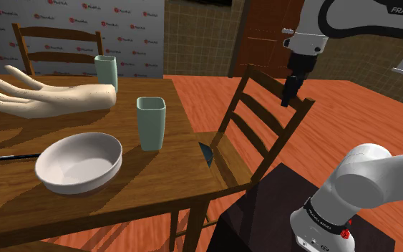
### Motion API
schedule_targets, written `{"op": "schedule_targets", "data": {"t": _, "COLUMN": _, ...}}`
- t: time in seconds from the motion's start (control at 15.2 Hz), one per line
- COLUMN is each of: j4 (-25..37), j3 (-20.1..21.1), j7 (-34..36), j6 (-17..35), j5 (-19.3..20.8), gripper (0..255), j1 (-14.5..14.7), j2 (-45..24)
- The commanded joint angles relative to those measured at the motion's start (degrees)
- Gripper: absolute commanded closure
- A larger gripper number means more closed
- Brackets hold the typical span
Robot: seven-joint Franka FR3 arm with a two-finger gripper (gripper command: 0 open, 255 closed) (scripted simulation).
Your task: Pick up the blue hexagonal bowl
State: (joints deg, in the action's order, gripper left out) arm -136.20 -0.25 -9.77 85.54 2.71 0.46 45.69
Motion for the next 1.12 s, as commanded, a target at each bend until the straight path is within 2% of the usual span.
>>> {"op": "schedule_targets", "data": {"t": 0.0, "j4": 0.0, "j3": 0.0, "j7": 0.0, "j6": 0.0, "j5": 0.0, "gripper": 0, "j1": 0.0, "j2": 0.0}}
{"op": "schedule_targets", "data": {"t": 0.53, "j4": -5.68, "j3": 1.51, "j7": 2.05, "j6": 16.18, "j5": -2.48, "gripper": 0, "j1": 1.35, "j2": -10.12}}
{"op": "schedule_targets", "data": {"t": 1.06, "j4": -6.09, "j3": 3.13, "j7": 3.5, "j6": 31.81, "j5": -4.55, "gripper": 0, "j1": 2.71, "j2": -24.84}}
